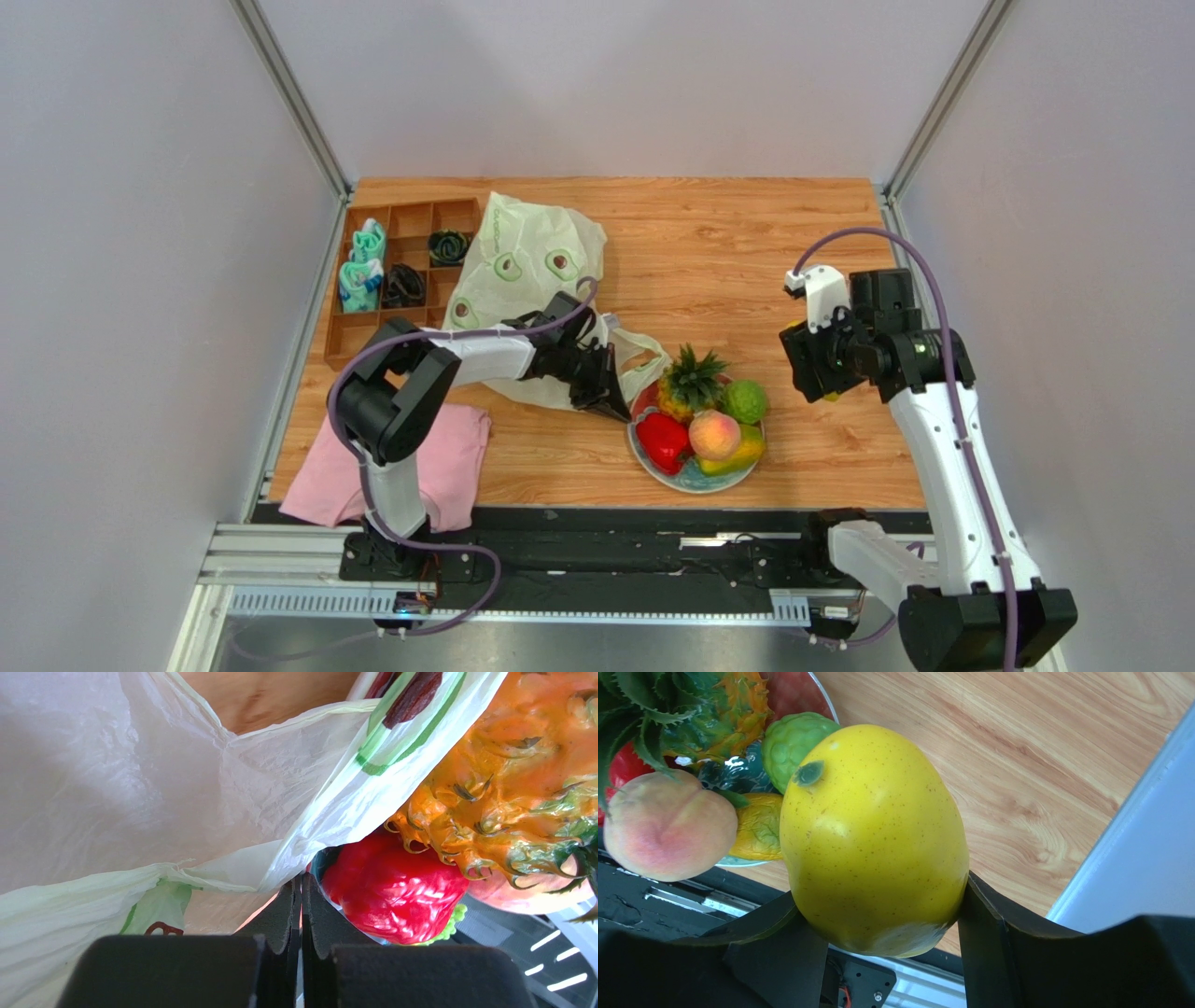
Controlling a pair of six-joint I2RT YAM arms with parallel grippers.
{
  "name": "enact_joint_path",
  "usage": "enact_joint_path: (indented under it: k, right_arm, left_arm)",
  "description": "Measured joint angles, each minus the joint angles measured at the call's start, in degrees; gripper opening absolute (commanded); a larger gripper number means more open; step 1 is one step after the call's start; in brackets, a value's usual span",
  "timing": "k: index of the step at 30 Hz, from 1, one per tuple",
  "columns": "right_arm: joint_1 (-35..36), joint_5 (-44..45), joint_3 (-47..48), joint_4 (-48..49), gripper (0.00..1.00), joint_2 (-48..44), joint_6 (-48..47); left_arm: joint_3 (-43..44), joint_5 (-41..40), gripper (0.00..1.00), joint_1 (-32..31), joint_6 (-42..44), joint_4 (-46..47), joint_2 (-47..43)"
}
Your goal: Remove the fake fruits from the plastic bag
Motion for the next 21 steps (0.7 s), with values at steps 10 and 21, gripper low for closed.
enact_joint_path:
  k: [10, 21]
  right_arm:
    - [0.0, -11.9, 5.6, 9.6, 0.01, 20.3, 1.7]
    - [0.0, -25.9, 13.5, 21.4, 0.01, 42.8, 14.1]
  left_arm:
    - [0.2, 5.7, 0.72, 4.3, 8.2, -7.0, -4.5]
    - [6.3, 14.5, 0.71, 4.6, 18.6, -19.1, -9.6]
